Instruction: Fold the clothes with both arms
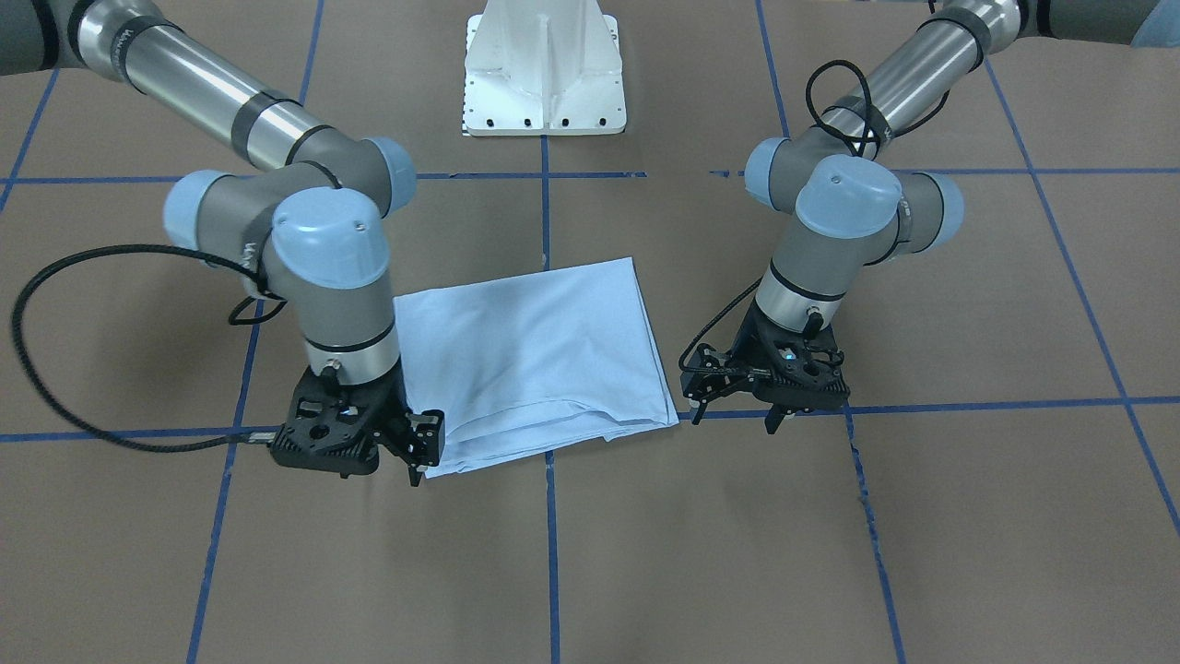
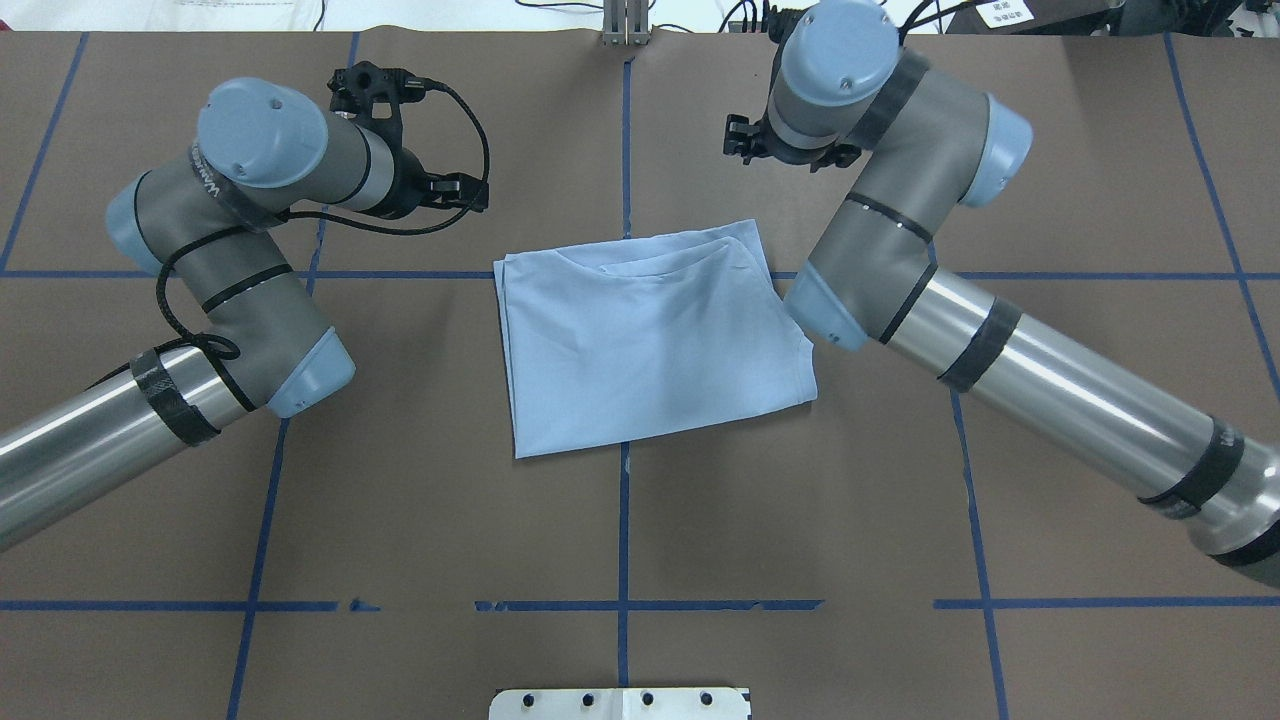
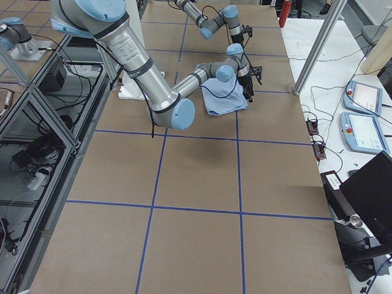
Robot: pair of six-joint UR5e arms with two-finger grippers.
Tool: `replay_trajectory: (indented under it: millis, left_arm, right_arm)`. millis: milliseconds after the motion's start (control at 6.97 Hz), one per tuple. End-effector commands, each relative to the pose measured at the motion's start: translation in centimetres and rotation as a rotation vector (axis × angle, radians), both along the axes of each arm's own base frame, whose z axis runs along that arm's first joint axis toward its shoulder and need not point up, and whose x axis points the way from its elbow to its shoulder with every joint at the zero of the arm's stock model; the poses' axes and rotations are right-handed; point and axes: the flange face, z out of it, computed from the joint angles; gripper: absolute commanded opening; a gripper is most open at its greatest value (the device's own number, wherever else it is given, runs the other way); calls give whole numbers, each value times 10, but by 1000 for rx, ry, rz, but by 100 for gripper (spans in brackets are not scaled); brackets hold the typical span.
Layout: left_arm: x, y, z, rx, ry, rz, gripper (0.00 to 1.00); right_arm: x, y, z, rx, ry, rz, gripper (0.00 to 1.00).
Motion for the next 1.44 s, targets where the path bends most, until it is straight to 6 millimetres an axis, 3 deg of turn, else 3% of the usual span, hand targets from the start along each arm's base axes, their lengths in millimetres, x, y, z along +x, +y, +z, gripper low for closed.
replay_trajectory:
  millis: [0,144,287,431,718,861,1005,1148,1292]
  left_arm:
    - [-40,22,-10,86,-49,76,100]
    - [-99,25,-13,122,-101,116,100]
    - [-157,32,-3,157,-164,154,100]
    - [-223,30,14,191,-237,190,100]
    - [-360,21,81,254,-430,254,100]
    - [-432,24,111,235,-473,285,100]
    - [-485,29,148,97,-400,280,100]
    - [-493,52,215,-46,-347,300,100]
    - [-497,57,254,-110,-335,311,100]
  right_arm:
    - [110,-31,42,7,-55,-176,100]
    - [182,-33,79,44,-60,-236,100]
    - [257,-37,104,59,-58,-266,100]
    - [316,-34,123,79,-4,-316,100]
    - [426,-25,163,74,95,-440,100]
    - [473,-11,195,53,101,-465,100]
    - [494,23,250,-36,40,-445,100]
    - [493,85,316,-87,14,-436,100]
    - [494,125,360,-75,16,-434,100]
